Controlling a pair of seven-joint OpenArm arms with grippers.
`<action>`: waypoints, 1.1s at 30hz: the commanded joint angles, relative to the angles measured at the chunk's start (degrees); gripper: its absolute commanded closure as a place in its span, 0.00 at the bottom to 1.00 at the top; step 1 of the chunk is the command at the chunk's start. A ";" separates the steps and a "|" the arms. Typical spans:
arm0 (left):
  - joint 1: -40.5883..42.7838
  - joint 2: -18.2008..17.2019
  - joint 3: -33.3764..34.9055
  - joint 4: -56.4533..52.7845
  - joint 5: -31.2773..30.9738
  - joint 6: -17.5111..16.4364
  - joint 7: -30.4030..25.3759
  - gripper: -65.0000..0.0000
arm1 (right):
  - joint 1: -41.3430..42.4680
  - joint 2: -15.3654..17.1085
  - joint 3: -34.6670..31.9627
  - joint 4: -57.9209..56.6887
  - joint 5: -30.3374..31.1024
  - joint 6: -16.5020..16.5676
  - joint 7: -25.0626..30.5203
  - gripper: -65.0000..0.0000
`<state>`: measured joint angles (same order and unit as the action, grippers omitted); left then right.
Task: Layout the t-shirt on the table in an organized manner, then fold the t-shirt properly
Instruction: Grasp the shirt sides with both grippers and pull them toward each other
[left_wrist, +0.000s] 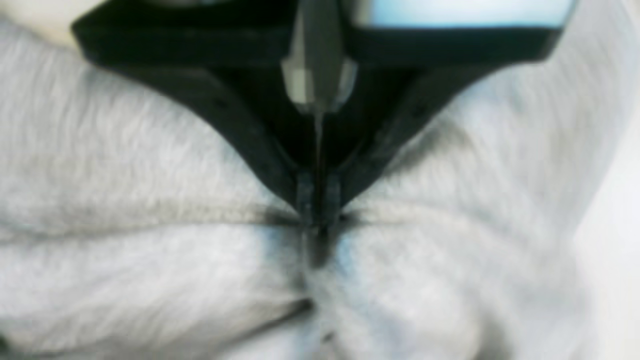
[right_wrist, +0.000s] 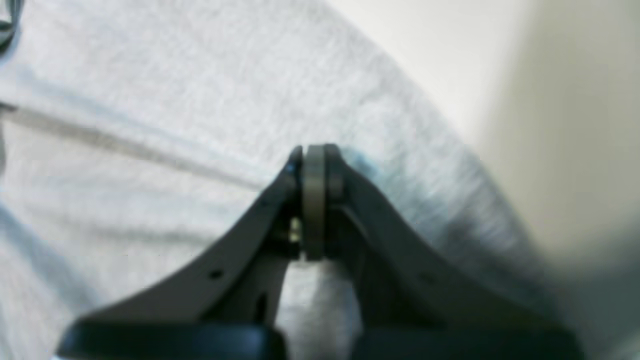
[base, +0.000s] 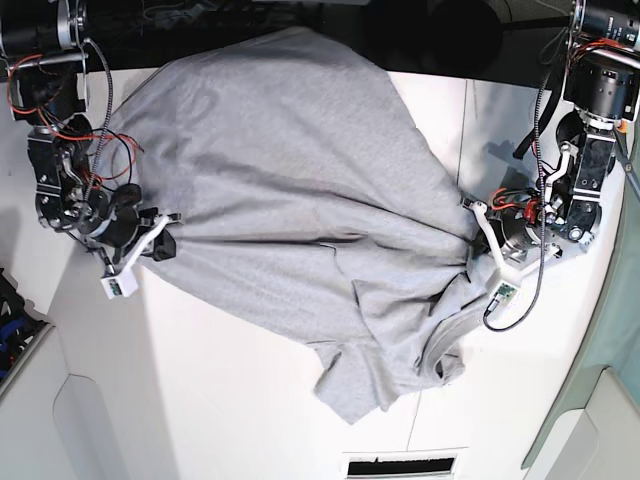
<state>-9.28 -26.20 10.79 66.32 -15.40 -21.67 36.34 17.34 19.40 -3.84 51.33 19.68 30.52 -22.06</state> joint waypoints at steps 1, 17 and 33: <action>-1.64 -1.11 -0.20 -2.25 2.69 1.33 1.49 1.00 | -1.22 0.94 0.15 1.27 -0.72 -0.50 -2.64 1.00; -16.90 -2.69 -0.20 -4.81 -11.89 -4.96 11.39 0.61 | -18.40 -1.97 4.94 28.65 5.18 -0.79 -4.72 1.00; 3.93 -8.68 -0.20 21.90 -30.29 -12.44 18.21 0.93 | 4.94 -14.12 4.13 17.55 -5.99 -2.25 -2.67 1.00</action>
<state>-3.92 -33.89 11.31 87.33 -45.21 -33.95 55.53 20.91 5.37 0.19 67.68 12.80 28.08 -25.98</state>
